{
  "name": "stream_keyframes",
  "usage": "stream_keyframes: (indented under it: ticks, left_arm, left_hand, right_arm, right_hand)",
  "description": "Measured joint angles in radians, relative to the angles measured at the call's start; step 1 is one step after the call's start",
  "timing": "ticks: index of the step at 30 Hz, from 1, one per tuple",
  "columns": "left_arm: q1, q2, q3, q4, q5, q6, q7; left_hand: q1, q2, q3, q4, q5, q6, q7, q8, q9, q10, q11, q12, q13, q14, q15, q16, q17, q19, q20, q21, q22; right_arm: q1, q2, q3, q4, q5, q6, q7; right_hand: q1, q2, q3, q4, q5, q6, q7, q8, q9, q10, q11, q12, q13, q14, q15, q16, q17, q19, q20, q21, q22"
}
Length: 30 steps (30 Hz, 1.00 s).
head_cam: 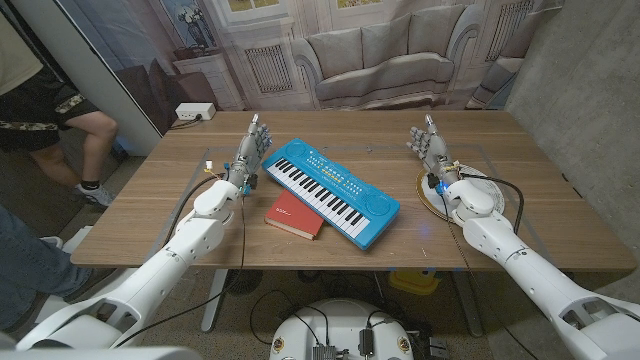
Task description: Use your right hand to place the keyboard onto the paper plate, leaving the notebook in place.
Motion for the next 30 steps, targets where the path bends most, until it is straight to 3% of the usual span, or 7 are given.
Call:
stream_keyframes:
  ticks: [13, 21, 30]
  left_arm:
    - [-0.03, -0.01, 0.011, 0.024, 0.005, 0.008, -0.017]
    - [-0.054, -0.023, 0.018, 0.057, 0.004, 0.007, -0.03]
    - [-0.057, -0.018, 0.019, 0.038, 0.006, 0.016, -0.019]
  left_hand:
    - [0.006, 0.002, 0.0, 0.0, 0.0, 0.0, 0.0, 0.0, 0.0, -0.005, -0.005, 0.0, 0.0, -0.003, 0.003, 0.004, 0.0, -0.004, -0.004, 0.0, 0.003]
    - [0.012, 0.007, 0.0, 0.0, 0.0, 0.0, 0.0, 0.0, 0.0, -0.01, 0.0, 0.0, 0.0, -0.003, 0.003, 0.004, 0.0, -0.004, -0.004, 0.0, 0.005]
    - [0.017, 0.012, 0.0, 0.0, 0.0, 0.0, 0.0, 0.004, 0.0, -0.01, 0.0, 0.0, 0.0, -0.003, 0.003, 0.004, 0.0, -0.003, -0.004, 0.0, 0.005]
  right_arm:
    - [-0.01, 0.002, 0.012, 0.011, 0.023, 0.025, 0.031]
    - [-0.036, -0.023, 0.03, -0.025, 0.036, 0.028, 0.032]
    - [-0.064, -0.053, 0.047, -0.069, 0.056, 0.019, 0.047]
  right_hand:
    - [0.006, 0.006, 0.0, 0.0, 0.0, 0.001, 0.001, 0.0, 0.0, 0.004, 0.004, 0.0, 0.0, 0.005, 0.005, 0.0, 0.0, 0.009, 0.002, 0.0, 0.0]
    - [0.01, 0.01, 0.004, -0.004, 0.0, 0.011, 0.0, 0.0, 0.0, 0.005, 0.005, 0.0, 0.0, 0.015, 0.004, 0.0, 0.0, 0.01, 0.001, 0.0, 0.0]
    - [0.014, 0.014, 0.004, -0.004, 0.0, 0.016, 0.005, 0.0, 0.0, 0.016, 0.005, 0.0, 0.0, 0.018, 0.007, 0.0, 0.0, 0.018, 0.0, -0.005, 0.0]
